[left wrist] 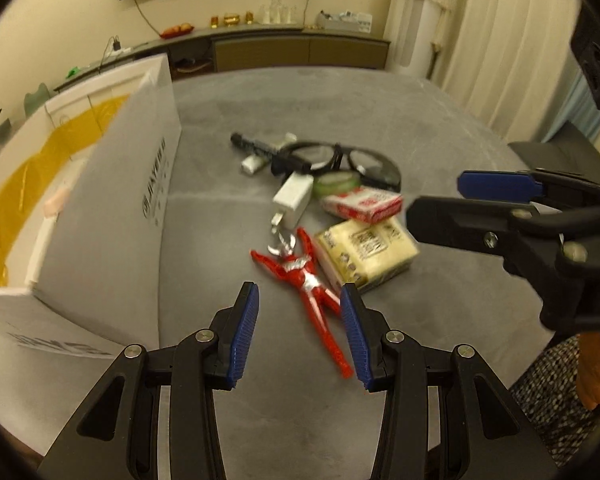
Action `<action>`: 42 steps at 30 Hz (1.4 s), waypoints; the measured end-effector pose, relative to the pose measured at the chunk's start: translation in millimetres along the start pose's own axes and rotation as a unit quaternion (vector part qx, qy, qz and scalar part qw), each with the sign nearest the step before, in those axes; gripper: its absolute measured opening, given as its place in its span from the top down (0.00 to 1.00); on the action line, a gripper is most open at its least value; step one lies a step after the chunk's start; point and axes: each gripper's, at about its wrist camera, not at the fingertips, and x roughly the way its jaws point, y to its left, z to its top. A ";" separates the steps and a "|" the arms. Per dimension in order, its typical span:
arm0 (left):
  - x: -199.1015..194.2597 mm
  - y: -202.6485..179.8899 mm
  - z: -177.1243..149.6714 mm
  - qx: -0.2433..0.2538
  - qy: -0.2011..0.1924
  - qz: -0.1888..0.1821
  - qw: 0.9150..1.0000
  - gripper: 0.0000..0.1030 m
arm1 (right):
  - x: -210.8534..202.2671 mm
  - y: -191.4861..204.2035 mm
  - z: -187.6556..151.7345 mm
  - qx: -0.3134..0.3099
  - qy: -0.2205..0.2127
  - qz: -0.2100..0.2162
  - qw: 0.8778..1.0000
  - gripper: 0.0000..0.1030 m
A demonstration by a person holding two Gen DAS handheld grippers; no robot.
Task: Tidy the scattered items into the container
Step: 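Move both open tools back toward the remaining items on the table, then grasp the red action figure with the left tool while the right tool grasps the cream tissue pack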
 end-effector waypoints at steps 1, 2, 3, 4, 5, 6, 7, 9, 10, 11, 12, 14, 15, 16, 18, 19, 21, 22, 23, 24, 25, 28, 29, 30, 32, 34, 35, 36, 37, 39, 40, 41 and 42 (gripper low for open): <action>5.1 0.0 -1.9 -0.002 0.004 0.002 1.000 0.56 | 6.9 -1.8 -4.3 -0.002 0.007 -0.008 1.000 0.28; 10.2 0.9 -3.2 -0.004 0.008 0.003 1.000 0.56 | 14.6 -3.0 -7.1 -0.009 0.014 -0.013 1.000 0.28; 15.2 2.1 -4.3 -0.005 0.013 0.005 1.000 0.56 | 22.1 -4.1 -9.8 -0.015 0.020 -0.019 1.000 0.28; 19.3 3.4 -4.8 -0.005 0.015 0.005 1.000 0.56 | 28.5 -4.7 -11.7 -0.020 0.025 -0.026 0.999 0.28; 23.6 4.8 -5.4 -0.005 0.017 0.005 1.000 0.56 | 34.9 -5.0 -13.3 -0.027 0.028 -0.030 0.999 0.28; 28.2 6.2 -6.0 -0.004 0.019 0.007 1.000 0.54 | 42.0 -5.3 -14.9 -0.035 0.030 -0.035 0.998 0.28; 30.6 9.3 -5.4 -0.011 0.016 0.004 1.000 0.54 | 48.9 -5.7 -15.9 -0.041 0.036 -0.043 0.998 0.28; 34.9 15.6 -2.7 -0.022 0.013 0.006 1.000 0.52 | 60.3 -9.0 -16.6 -0.048 0.038 -0.052 0.997 0.28; 35.4 18.4 -2.2 -0.029 0.010 0.010 0.999 0.52 | 65.9 -10.9 -17.0 -0.051 0.039 -0.056 0.996 0.28; 36.0 22.8 -1.4 -0.040 0.006 0.016 0.999 0.52 | 69.6 -15.7 -16.6 -0.048 0.036 -0.056 0.997 0.23; 36.7 27.4 -0.6 -0.053 0.005 0.019 0.998 0.52 | 71.1 -23.0 -13.4 -0.032 0.037 -0.056 0.997 0.22; 37.6 35.3 1.0 -0.078 0.004 0.021 0.997 0.54 | 72.3 -35.9 -7.2 -0.007 0.038 -0.060 0.997 0.22; 36.8 36.4 1.7 -0.084 0.001 0.017 0.996 0.54 | 70.9 -41.7 -4.6 -0.001 0.035 -0.070 0.997 0.22; 35.4 35.6 2.1 -0.087 -0.002 0.011 0.996 0.54 | 69.7 -45.8 -2.8 0.005 0.033 -0.076 0.997 0.22; 29.2 29.4 4.6 -0.086 -0.017 -0.018 0.996 0.54 | 65.4 -51.6 -0.6 0.022 0.028 -0.058 0.998 0.22; 28.6 25.4 6.6 -0.081 -0.021 -0.030 0.996 0.53 | 61.8 -51.7 -0.1 0.024 0.020 -0.043 0.999 0.22; 29.8 13.2 11.2 -0.064 -0.018 -0.053 0.996 0.52 | 57.2 -47.1 -0.3 0.013 0.008 -0.030 0.999 0.22; 31.9 8.3 12.4 -0.057 -0.014 -0.055 0.997 0.52 | 55.9 -42.8 -0.8 0.001 0.002 -0.030 1.000 0.22; 36.5 5.1 12.2 -0.050 -0.007 -0.053 0.997 0.52 | 55.1 -38.5 -1.4 -0.010 -0.002 -0.031 0.999 0.22; 42.0 2.4 11.5 -0.044 0.001 -0.049 0.998 0.52 | 58.9 -34.9 -2.5 -0.023 0.002 -0.044 0.999 0.24; 46.0 2.3 10.8 -0.042 0.008 -0.045 0.998 0.52 | 62.8 -31.6 -3.7 -0.035 0.005 -0.058 0.998 0.24; 56.7 10.6 9.7 -0.048 0.015 -0.027 0.998 0.52 | 70.9 -37.2 -7.3 -0.028 0.009 -0.048 0.998 0.23; 56.8 13.5 9.7 -0.045 0.012 -0.014 0.999 0.52 | 70.8 -40.7 -6.4 -0.017 0.012 -0.041 0.999 0.22; 56.9 17.0 9.1 -0.046 0.012 -0.009 0.999 0.52 | 70.6 -44.0 -5.6 -0.007 0.016 -0.034 0.999 0.22; 56.6 23.4 7.4 -0.049 0.011 -0.007 0.999 0.52 | 68.7 -45.3 -5.1 -0.001 0.009 -0.031 0.999 0.22; 54.5 24.1 5.1 -0.046 0.012 -0.005 0.999 0.52 | 68.9 -40.1 -4.9 -0.005 0.007 -0.027 1.000 0.22; 53.6 23.1 3.9 -0.042 0.012 -0.002 0.999 0.52 | 71.1 -35.9 -4.7 -0.009 0.009 -0.028 1.000 0.22; 52.5 21.6 3.2 -0.038 0.011 0.001 0.999 0.54 | 74.9 -30.3 -4.6 -0.016 0.011 -0.029 0.999 0.22; 52.1 20.4 2.8 -0.033 0.013 0.014 0.999 0.55 | 78.9 -25.3 -4.9 -0.023 0.015 -0.029 0.999 0.22; 53.8 20.3 2.6 -0.020 0.010 0.037 0.999 0.53 | 89.3 -16.5 -4.9 -0.039 0.021 -0.045 0.998 0.22; 54.1 21.7 2.8 -0.021 0.008 0.034 0.999 0.53 | 95.2 -15.3 -4.6 -0.045 0.028 -0.058 0.997 0.22; 54.2 22.6 3.3 -0.022 0.007 0.031 0.999 0.53 | 102.3 -15.8 -4.4 -0.050 0.042 -0.077 0.995 0.22; 54.3 23.3 4.0 -0.022 0.007 0.029 0.999 0.53 | 102.6 -16.6 -3.6 -0.052 0.040 -0.084 0.994 0.22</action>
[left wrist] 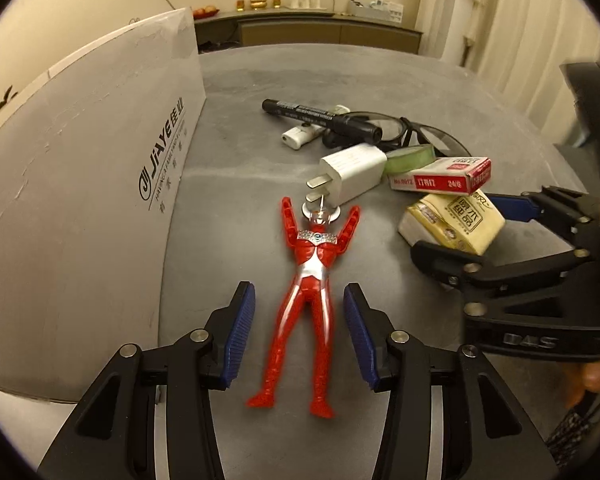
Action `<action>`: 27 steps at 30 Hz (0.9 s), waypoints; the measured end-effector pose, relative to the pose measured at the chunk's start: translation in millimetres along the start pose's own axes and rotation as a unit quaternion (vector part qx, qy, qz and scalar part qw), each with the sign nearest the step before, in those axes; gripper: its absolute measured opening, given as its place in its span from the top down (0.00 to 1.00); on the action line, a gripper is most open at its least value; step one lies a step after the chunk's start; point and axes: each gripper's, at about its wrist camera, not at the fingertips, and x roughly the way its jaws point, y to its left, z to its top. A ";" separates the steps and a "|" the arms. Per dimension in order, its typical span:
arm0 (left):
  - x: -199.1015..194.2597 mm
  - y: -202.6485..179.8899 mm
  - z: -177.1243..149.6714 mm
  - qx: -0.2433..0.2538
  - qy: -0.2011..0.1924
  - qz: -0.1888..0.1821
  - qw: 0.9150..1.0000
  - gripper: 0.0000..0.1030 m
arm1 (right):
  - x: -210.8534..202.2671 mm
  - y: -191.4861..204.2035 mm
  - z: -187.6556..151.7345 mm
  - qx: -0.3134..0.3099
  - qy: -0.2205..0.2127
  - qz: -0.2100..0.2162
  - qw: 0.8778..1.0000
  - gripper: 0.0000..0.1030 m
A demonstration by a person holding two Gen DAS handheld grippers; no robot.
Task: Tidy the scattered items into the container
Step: 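Grasp the red action figure with the left tool while the right tool grasps the cream tissue pack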
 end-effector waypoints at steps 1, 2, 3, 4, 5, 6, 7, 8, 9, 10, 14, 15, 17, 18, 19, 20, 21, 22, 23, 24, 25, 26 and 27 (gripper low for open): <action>0.2 -0.1 0.4 0.002 0.000 -0.003 1.000 0.53 | 0.2 -1.1 0.8 -0.001 -0.002 -0.006 1.000 0.22; -0.1 -0.4 0.8 0.004 -0.001 -0.008 1.000 0.62 | -1.2 -4.3 1.9 0.006 0.001 -0.003 1.000 0.27; -0.8 -0.6 1.6 0.005 -0.002 -0.016 1.000 0.73 | -4.1 -8.2 2.6 0.012 0.003 -0.003 1.000 0.27; -2.0 0.0 2.5 0.004 -0.004 -0.023 1.000 0.73 | -8.7 -12.3 1.4 0.019 0.000 0.000 1.000 0.27; -3.4 0.4 3.5 0.004 -0.006 -0.028 1.000 0.73 | -13.3 -16.4 0.1 0.026 -0.004 0.003 1.000 0.27; -6.4 1.1 5.1 0.002 -0.012 -0.034 0.999 0.73 | -18.1 -21.7 -1.9 0.033 -0.005 0.004 0.999 0.27; -9.2 1.2 7.4 0.001 -0.018 -0.038 0.999 0.73 | -21.7 -26.5 -3.8 0.038 -0.006 0.007 0.999 0.27; -11.6 1.1 8.8 0.000 -0.022 -0.040 0.999 0.73 | -26.0 -31.4 -5.8 0.044 -0.008 0.011 0.999 0.27; -13.9 1.0 9.8 -0.001 -0.026 -0.042 0.999 0.73 | -29.9 -36.2 -7.8 0.052 -0.008 0.018 0.998 0.27; -16.7 0.9 10.2 -0.003 -0.029 -0.043 0.999 0.73 | -33.7 -40.9 -9.8 0.061 -0.008 0.024 0.998 0.27; -25.4 0.7 13.5 -0.009 -0.043 -0.050 0.998 0.73 | -43.8 -51.7 -12.9 0.093 -0.006 0.061 0.994 0.27; -28.8 1.0 14.9 -0.010 -0.050 -0.054 0.997 0.73 | -46.9 -51.5 -12.4 0.098 -0.008 0.069 0.993 0.27; -35.6 0.9 17.6 -0.012 -0.059 -0.061 0.996 0.73 | -53.3 -50.8 -11.2 0.106 -0.012 0.085 0.991 0.27; -39.2 1.3 18.8 -0.014 -0.064 -0.063 0.996 0.73 | -57.6 -48.3 -9.5 0.105 -0.016 0.090 0.990 0.27; -42.9 1.7 19.8 -0.016 -0.068 -0.067 0.995 0.73 | -61.9 -45.8 -7.8 0.104 -0.020 0.096 0.990 0.27; -46.6 2.1 21.8 -0.018 -0.073 -0.069 0.995 0.73 | -65.9 -43.3 -6.1 0.103 -0.024 0.102 0.989 0.27; -49.5 2.6 23.0 -0.019 -0.076 -0.071 0.994 0.73 | -67.7 -40.9 -5.0 0.100 -0.028 0.105 0.989 0.27; -51.9 3.5 24.0 -0.020 -0.079 -0.073 0.994 0.73 | -69.4 -38.4 -3.9 0.098 -0.032 0.108 0.989 0.27; -54.4 4.1 24.5 -0.020 -0.082 -0.075 0.994 0.73 | -70.9 -35.7 -2.9 0.095 -0.036 0.108 0.989 0.27; -56.4 5.0 25.0 -0.021 -0.084 -0.075 0.993 0.73 | -72.5 -32.9 -2.0 0.092 -0.039 0.109 0.989 0.27; -58.2 6.0 25.7 -0.021 -0.086 -0.075 0.993 0.73 | -74.0 -30.2 -1.0 0.089 -0.043 0.110 0.989 0.27; -59.3 7.3 26.3 -0.022 -0.086 -0.076 0.993 0.73 | -75.1 -27.8 0.1 0.086 -0.047 0.111 0.989 0.27; -60.1 8.4 26.2 -0.022 -0.085 -0.076 0.993 0.73 | -71.3 -29.7 3.3 0.086 -0.048 0.111 0.989 0.27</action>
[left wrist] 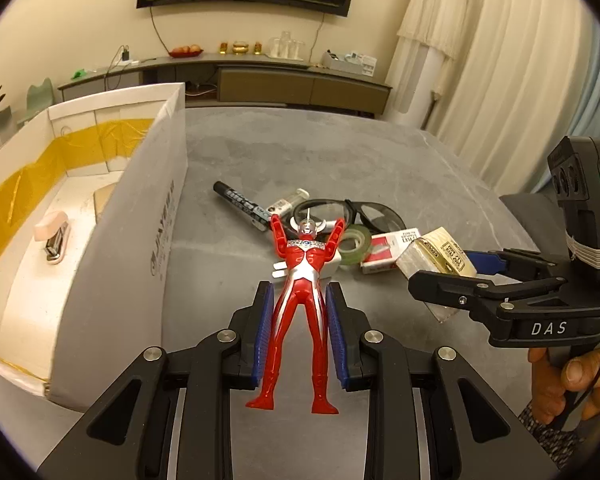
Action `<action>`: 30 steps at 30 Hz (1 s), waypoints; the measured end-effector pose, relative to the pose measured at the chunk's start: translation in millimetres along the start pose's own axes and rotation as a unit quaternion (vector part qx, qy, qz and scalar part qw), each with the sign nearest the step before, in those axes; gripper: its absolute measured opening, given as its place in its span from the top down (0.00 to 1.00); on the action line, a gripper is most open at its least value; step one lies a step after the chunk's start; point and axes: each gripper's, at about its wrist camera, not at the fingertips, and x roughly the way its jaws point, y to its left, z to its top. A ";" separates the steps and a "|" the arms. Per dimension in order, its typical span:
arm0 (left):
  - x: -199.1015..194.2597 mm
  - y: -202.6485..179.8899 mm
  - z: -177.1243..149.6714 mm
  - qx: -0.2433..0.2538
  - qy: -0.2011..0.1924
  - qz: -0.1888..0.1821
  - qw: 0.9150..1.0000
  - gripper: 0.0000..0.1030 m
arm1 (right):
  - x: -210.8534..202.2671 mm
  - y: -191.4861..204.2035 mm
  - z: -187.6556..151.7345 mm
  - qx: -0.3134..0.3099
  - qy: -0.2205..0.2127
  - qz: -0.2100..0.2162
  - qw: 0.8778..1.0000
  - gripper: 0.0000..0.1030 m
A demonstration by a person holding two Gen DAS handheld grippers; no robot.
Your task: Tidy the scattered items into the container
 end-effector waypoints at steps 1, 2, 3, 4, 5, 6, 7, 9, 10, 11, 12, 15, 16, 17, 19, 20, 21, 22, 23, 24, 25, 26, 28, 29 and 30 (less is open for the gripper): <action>-1.3 1.1 0.3 -0.001 0.000 0.001 1.000 0.73 | 3.7 -2.1 3.2 0.000 -0.001 0.000 1.000 0.27; -3.2 2.1 1.3 -0.002 -0.002 0.001 1.000 0.73 | 7.2 -4.0 6.3 -0.001 -0.002 0.001 1.000 0.27; -5.4 3.0 2.6 -0.003 -0.005 0.000 1.000 0.73 | 8.4 -4.3 7.2 -0.001 -0.002 0.000 1.000 0.27; -7.6 3.8 3.9 -0.004 -0.007 -0.001 1.000 0.73 | 9.6 -4.5 8.2 0.000 -0.001 0.000 1.000 0.27; -9.6 4.1 4.9 -0.005 -0.010 -0.002 1.000 0.73 | 10.7 -4.6 9.1 0.000 -0.001 0.000 1.000 0.27; -13.0 4.4 6.6 -0.006 -0.015 -0.004 1.000 0.73 | 11.2 -4.6 10.3 0.002 -0.001 0.000 1.000 0.27; -17.2 5.0 8.4 -0.006 -0.020 -0.006 1.000 0.73 | 11.4 -4.6 11.5 0.003 -0.002 0.001 1.000 0.27; -26.0 6.4 11.6 -0.006 -0.033 -0.010 0.999 0.73 | 9.7 -3.5 14.0 0.006 -0.006 0.003 1.000 0.27; -30.4 7.0 13.2 -0.007 -0.039 -0.012 0.999 0.73 | 8.0 -2.4 15.3 0.007 -0.009 0.004 1.000 0.27; -33.6 8.1 14.3 -0.007 -0.044 -0.011 0.999 0.73 | 7.7 -0.5 17.7 0.007 -0.012 0.005 1.000 0.27; -36.3 9.3 15.2 -0.007 -0.048 -0.009 0.999 0.73 | 7.2 1.8 20.0 0.006 -0.014 0.006 1.000 0.27; -43.7 17.2 18.4 -0.013 -0.058 -0.004 0.998 0.73 | 7.6 9.7 25.8 0.003 -0.020 0.010 1.000 0.27; -46.0 20.8 19.5 -0.017 -0.061 -0.002 0.998 0.73 | 8.4 12.6 27.8 0.002 -0.021 0.011 1.000 0.27; -48.2 24.4 20.6 -0.021 -0.063 -0.001 0.998 0.73 | 9.0 15.7 29.3 0.001 -0.022 0.012 1.000 0.27; -52.9 30.9 22.4 -0.029 -0.068 0.000 0.997 0.73 | 9.8 21.5 32.4 0.000 -0.023 0.015 1.000 0.27; -55.6 33.6 23.1 -0.033 -0.070 -0.001 0.997 0.73 | 9.9 24.2 33.7 0.000 -0.024 0.017 1.000 0.27; -58.3 35.5 23.6 -0.035 -0.073 -0.002 0.997 0.73 | 9.5 27.0 35.2 -0.001 -0.025 0.018 1.000 0.27; -61.0 37.0 24.0 -0.036 -0.076 -0.002 0.996 0.73 | 9.1 29.7 36.5 -0.003 -0.027 0.019 0.999 0.27; -63.7 38.5 24.4 -0.037 -0.079 -0.002 0.996 0.73 | 8.8 32.3 37.9 -0.004 -0.029 0.020 0.999 0.27; -66.7 39.9 24.8 -0.038 -0.081 -0.002 0.996 0.73 | 8.6 34.7 39.2 -0.006 -0.030 0.020 0.999 0.27; -70.0 41.4 25.4 -0.038 -0.084 -0.003 0.996 0.73 | 8.5 37.1 40.4 -0.007 -0.031 0.021 0.999 0.27; -73.6 43.3 26.5 -0.040 -0.088 -0.002 0.995 0.73 | 8.5 38.9 41.2 -0.007 -0.032 0.021 0.999 0.27; -80.5 47.6 29.1 -0.044 -0.095 -0.002 0.994 0.73 | 7.9 42.2 42.7 -0.007 -0.033 0.021 0.999 0.27; -84.6 50.8 30.7 -0.047 -0.100 0.000 0.994 0.73 | 7.2 44.0 43.5 -0.007 -0.034 0.021 0.999 0.27; -88.6 55.4 32.1 -0.051 -0.105 0.001 0.993 0.73 | 5.0 46.9 44.8 -0.008 -0.037 0.022 0.999 0.27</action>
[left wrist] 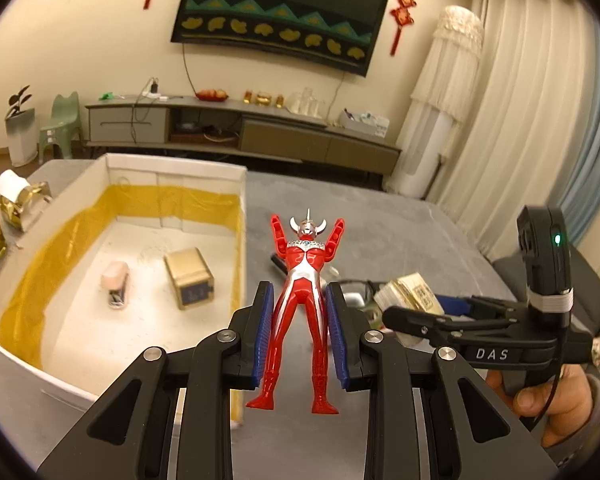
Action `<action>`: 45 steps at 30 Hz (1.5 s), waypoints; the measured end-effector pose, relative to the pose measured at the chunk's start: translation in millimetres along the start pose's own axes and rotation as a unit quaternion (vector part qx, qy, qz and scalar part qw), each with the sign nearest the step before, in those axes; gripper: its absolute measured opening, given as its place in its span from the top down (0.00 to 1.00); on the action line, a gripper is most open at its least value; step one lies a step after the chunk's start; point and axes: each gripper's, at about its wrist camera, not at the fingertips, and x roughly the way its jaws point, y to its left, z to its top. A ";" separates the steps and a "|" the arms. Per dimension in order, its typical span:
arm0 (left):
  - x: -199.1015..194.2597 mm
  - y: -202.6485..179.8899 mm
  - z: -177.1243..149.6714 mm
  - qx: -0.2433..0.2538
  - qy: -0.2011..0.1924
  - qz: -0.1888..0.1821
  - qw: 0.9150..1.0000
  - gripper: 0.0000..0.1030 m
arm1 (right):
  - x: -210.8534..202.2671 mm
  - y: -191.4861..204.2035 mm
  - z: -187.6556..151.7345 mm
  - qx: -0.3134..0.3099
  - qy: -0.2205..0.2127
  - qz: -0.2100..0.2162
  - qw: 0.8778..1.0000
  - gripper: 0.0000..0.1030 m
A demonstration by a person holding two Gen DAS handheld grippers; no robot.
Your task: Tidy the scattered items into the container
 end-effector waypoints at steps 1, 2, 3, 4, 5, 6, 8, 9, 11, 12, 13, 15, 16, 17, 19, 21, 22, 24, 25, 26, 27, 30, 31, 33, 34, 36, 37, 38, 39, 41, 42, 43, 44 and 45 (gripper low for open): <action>-3.5 4.7 2.6 -0.005 -0.005 0.002 1.000 0.73 | -1.9 3.0 1.5 -0.001 -0.003 0.001 1.000 0.27; -6.6 9.8 5.2 -0.011 -0.008 0.003 1.000 0.73 | -3.9 6.0 3.0 -0.003 -0.007 0.001 1.000 0.27; -9.5 15.7 7.5 -0.019 -0.011 0.004 1.000 0.73 | -5.8 8.9 4.5 -0.004 -0.010 0.002 1.000 0.27; -11.7 20.3 8.9 -0.026 -0.012 0.004 1.000 0.73 | -7.3 11.5 5.9 -0.006 -0.013 0.002 1.000 0.27; -14.1 24.5 10.1 -0.033 -0.014 0.005 0.999 0.73 | -9.1 15.0 7.7 -0.008 -0.017 0.002 1.000 0.27; -16.6 28.9 11.3 -0.039 -0.015 0.006 0.999 0.73 | -10.9 18.5 9.5 -0.010 -0.022 0.001 1.000 0.27; -22.5 35.9 13.5 -0.046 -0.020 0.010 0.999 0.73 | -14.0 26.2 12.8 -0.015 -0.031 0.001 0.999 0.27; -24.9 38.0 14.0 -0.048 -0.023 0.011 0.999 0.73 | -15.1 30.4 14.4 -0.018 -0.034 0.001 0.999 0.27; -30.7 44.2 15.7 -0.052 -0.028 0.016 0.998 0.73 | -17.5 38.7 17.5 -0.024 -0.042 0.002 0.999 0.27; -33.2 47.3 15.8 -0.055 -0.029 0.017 0.998 0.73 | -18.6 42.9 18.9 -0.027 -0.045 0.002 0.999 0.27; -35.2 49.8 15.8 -0.057 -0.031 0.020 0.998 0.73 | -18.4 46.8 19.6 -0.029 -0.046 0.003 0.998 0.27; -39.3 54.9 15.5 -0.061 -0.033 0.024 0.997 0.73 | -18.1 54.7 20.9 -0.034 -0.049 0.004 0.998 0.27; -41.8 57.1 15.2 -0.062 -0.034 0.025 0.997 0.73 | -18.1 57.5 21.1 -0.036 -0.049 0.005 0.998 0.27; -44.0 59.2 15.2 -0.063 -0.036 0.027 0.997 0.73 | -18.2 60.4 21.3 -0.038 -0.050 0.007 0.998 0.27; -49.0 64.6 15.8 -0.067 -0.040 0.030 0.996 0.73 | -18.6 66.2 21.0 -0.041 -0.051 0.008 0.998 0.27; -54.5 71.6 16.9 -0.072 -0.046 0.034 0.996 0.73 | -19.5 71.8 21.1 -0.045 -0.053 0.009 0.998 0.27; -56.5 74.9 17.5 -0.075 -0.048 0.037 0.995 0.73 | -20.0 74.6 21.1 -0.046 -0.054 0.009 0.997 0.27; -60.7 84.5 18.3 -0.085 -0.052 0.042 0.994 0.73 | -21.4 79.3 21.0 -0.048 -0.058 0.008 0.997 0.27; -62.6 89.3 18.9 -0.090 -0.053 0.045 0.993 0.73 | -21.9 81.2 21.1 -0.049 -0.059 0.008 0.997 0.27; -64.5 93.3 19.1 -0.094 -0.055 0.047 0.993 0.73 | -22.5 83.2 21.4 -0.049 -0.061 0.008 0.997 0.27; -66.4 97.0 19.3 -0.098 -0.057 0.048 0.992 0.73 | -23.0 84.5 22.3 -0.049 -0.062 0.008 0.997 0.27; -72.0 107.6 20.3 -0.108 -0.063 0.052 0.991 0.73 | -24.2 91.5 24.2 -0.050 -0.068 0.010 0.996 0.27; -73.0 110.0 20.8 -0.109 -0.064 0.053 0.990 0.73 | -24.5 94.2 24.9 -0.051 -0.070 0.010 0.996 0.27; -74.9 113.9 20.9 -0.112 -0.067 0.055 0.990 0.73 | -26.0 100.6 25.4 -0.058 -0.075 0.010 0.995 0.27; -75.8 115.4 20.7 -0.114 -0.067 0.055 0.990 0.73 | -26.6 104.5 25.8 -0.062 -0.078 0.009 0.995 0.27; -77.6 118.1 20.1 -0.116 -0.068 0.056 0.989 0.73 | -27.7 112.6 26.7 -0.071 -0.083 0.009 0.994 0.27; -78.3 118.9 20.1 -0.117 -0.069 0.056 0.989 0.73 | -28.2 116.9 27.1 -0.075 -0.085 0.009 0.993 0.27; -78.9 119.6 20.3 -0.118 -0.070 0.057 0.989 0.73 | -28.8 121.1 27.5 -0.080 -0.088 0.009 0.993 0.27; -79.4 120.5 20.3 -0.118 -0.070 0.057 0.989 0.73 | -29.3 125.0 27.9 -0.084 -0.090 0.009 0.992 0.27; -79.7 121.3 20.0 -0.119 -0.069 0.058 0.989 0.73 | -30.3 132.8 28.8 -0.092 -0.093 0.009 0.991 0.27; -79.1 121.7 20.1 -0.118 -0.068 0.059 0.989 0.73 | -31.1 136.2 30.7 -0.094 -0.095 0.011 0.991 0.27; -78.7 121.8 19.9 -0.118 -0.067 0.060 0.989 0.73 | -31.9 139.4 32.7 -0.096 -0.096 0.014 0.991 0.27; -78.4 121.8 20.3 -0.116 -0.066 0.061 0.989 0.73 | -33.2 141.5 35.0 -0.097 -0.099 0.015 0.990 0.27; -78.0 121.9 20.9 -0.115 -0.065 0.063 0.989 0.73 | -35.8 144.3 39.0 -0.098 -0.104 0.018 0.990 0.27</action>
